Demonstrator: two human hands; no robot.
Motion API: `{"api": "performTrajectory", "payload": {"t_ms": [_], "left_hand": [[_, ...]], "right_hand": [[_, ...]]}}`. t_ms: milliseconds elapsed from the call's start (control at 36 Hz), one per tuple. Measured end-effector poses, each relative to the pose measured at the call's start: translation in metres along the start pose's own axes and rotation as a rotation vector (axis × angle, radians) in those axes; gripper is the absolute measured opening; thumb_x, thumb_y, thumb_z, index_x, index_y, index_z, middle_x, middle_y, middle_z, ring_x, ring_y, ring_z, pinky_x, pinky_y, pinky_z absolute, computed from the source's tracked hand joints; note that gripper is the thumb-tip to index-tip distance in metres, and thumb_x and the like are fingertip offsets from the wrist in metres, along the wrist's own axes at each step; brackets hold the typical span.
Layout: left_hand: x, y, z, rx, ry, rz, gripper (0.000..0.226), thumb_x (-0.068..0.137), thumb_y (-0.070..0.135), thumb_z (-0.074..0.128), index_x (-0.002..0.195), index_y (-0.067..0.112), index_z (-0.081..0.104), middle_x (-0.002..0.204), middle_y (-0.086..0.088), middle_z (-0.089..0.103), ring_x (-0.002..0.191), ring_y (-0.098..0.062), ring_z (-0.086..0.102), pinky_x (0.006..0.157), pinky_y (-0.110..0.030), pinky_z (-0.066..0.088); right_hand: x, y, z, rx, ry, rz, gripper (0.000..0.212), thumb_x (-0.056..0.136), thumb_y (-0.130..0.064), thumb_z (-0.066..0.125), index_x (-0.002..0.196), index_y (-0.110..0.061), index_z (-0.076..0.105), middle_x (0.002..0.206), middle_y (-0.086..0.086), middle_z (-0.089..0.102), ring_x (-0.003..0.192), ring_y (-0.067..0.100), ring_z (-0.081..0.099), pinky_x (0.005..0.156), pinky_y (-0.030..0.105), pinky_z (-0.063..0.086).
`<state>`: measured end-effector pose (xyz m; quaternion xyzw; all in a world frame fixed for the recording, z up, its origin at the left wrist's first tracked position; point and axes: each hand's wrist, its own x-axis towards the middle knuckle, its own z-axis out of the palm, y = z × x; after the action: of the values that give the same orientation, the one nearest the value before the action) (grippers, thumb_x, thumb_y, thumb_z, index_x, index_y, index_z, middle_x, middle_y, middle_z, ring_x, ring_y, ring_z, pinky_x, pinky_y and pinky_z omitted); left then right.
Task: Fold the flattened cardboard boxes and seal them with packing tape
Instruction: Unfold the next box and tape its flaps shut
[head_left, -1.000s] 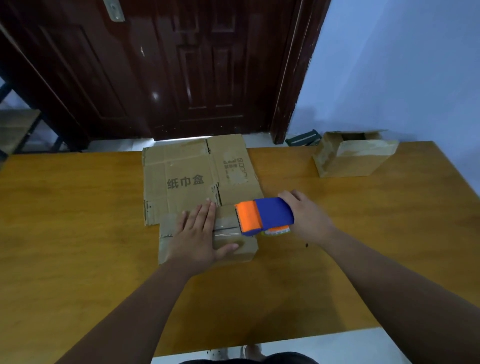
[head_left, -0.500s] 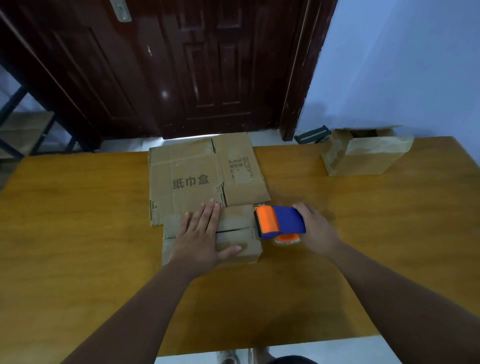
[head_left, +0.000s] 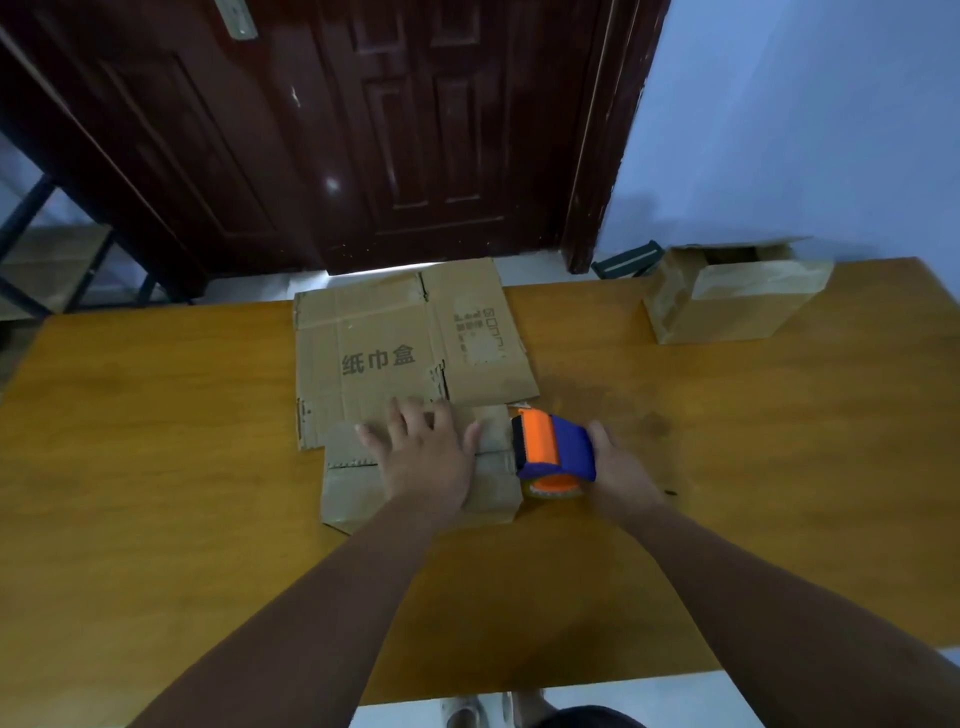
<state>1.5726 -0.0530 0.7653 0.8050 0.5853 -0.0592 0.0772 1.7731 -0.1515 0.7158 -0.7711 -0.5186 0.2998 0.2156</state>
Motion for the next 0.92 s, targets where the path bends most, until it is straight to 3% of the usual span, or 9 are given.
{"api": "performTrajectory", "payload": {"t_ms": [56,111,194,306,472,556,667,778,917], "left_hand": [[-0.001,0.001,0.007,0.032,0.125,0.214,0.055,0.097,0.047,0.018,0.135,0.02,0.048,0.151,-0.007,0.034,0.145,-0.029,0.017,0.113,-0.057,-0.002],[0.002,-0.002,0.012,0.001,0.102,0.352,0.062,0.096,0.048,0.008,0.147,0.021,0.031,0.155,0.002,0.027,0.146,-0.019,0.013,0.115,-0.047,-0.002],[0.011,-0.006,0.013,-0.059,-0.002,0.371,0.082,0.083,0.066,-0.016,0.152,0.026,0.003,0.16,0.009,0.01,0.146,-0.012,0.003,0.116,-0.044,-0.006],[0.014,-0.003,0.012,-0.034,-0.053,0.367,0.092,0.072,0.072,-0.019,0.152,0.027,-0.004,0.16,0.011,0.004,0.146,-0.013,0.002,0.115,-0.046,-0.005],[0.011,0.003,0.003,-0.061,-0.042,0.293,0.061,0.094,0.058,0.013,0.144,0.026,0.027,0.147,0.001,0.033,0.139,-0.02,0.023,0.116,-0.048,0.002],[0.012,0.023,-0.002,-0.09,-0.069,0.119,0.05,0.096,0.048,0.018,0.134,0.021,0.038,0.139,-0.006,0.041,0.134,-0.027,0.03,0.115,-0.054,0.0],[0.005,0.028,0.0,-0.007,0.003,0.079,0.071,0.087,0.065,0.007,0.124,0.019,0.047,0.13,-0.007,0.049,0.126,-0.028,0.039,0.112,-0.058,0.01],[0.004,0.018,0.005,0.014,0.044,0.127,0.08,0.077,0.075,0.001,0.124,0.028,0.046,0.128,-0.004,0.05,0.125,-0.027,0.04,0.11,-0.06,0.009],[0.007,0.015,0.003,0.007,0.004,0.104,0.083,0.072,0.075,0.001,0.126,0.028,0.044,0.129,-0.007,0.048,0.125,-0.029,0.039,0.11,-0.061,0.005]], "right_hand": [[-0.002,0.004,0.001,-0.095,-0.022,0.012,0.04,0.087,-0.026,0.061,0.119,-0.027,0.037,0.106,-0.001,0.05,0.092,0.02,0.053,0.067,0.031,0.038],[-0.004,0.006,0.003,-0.18,-0.015,-0.013,0.057,0.084,-0.031,0.068,0.13,-0.022,0.036,0.115,0.002,0.05,0.1,0.024,0.053,0.069,0.029,0.035],[-0.005,0.004,0.007,-0.197,-0.001,-0.043,0.071,0.079,-0.041,0.073,0.136,-0.018,0.035,0.123,0.003,0.049,0.111,0.024,0.048,0.077,0.028,0.037],[-0.003,-0.004,0.005,-0.148,0.036,-0.114,0.076,0.075,-0.039,0.076,0.136,-0.016,0.037,0.128,0.005,0.049,0.118,0.025,0.044,0.084,0.03,0.036],[0.003,-0.023,0.0,-0.137,-0.003,-0.229,0.078,0.081,-0.024,0.072,0.144,-0.02,0.026,0.134,0.008,0.044,0.119,0.027,0.042,0.089,0.031,0.036],[0.006,-0.022,-0.005,-0.172,0.003,-0.165,0.074,0.083,-0.013,0.068,0.144,-0.017,0.027,0.131,0.012,0.049,0.118,0.03,0.045,0.101,0.044,0.037],[0.008,-0.023,-0.011,-0.043,-0.023,-0.081,0.064,0.087,-0.015,0.06,0.142,-0.02,0.029,0.123,0.013,0.052,0.107,0.033,0.052,0.082,0.043,0.047],[0.006,-0.02,-0.016,-0.001,0.016,-0.073,0.051,0.086,-0.024,0.061,0.13,-0.023,0.036,0.103,0.0,0.05,0.092,0.022,0.052,0.065,0.03,0.039],[0.008,-0.024,-0.03,-0.104,-0.027,-0.074,0.063,0.079,-0.016,0.069,0.131,-0.021,0.033,0.1,-0.001,0.048,0.086,0.02,0.051,0.066,0.031,0.038]]}}
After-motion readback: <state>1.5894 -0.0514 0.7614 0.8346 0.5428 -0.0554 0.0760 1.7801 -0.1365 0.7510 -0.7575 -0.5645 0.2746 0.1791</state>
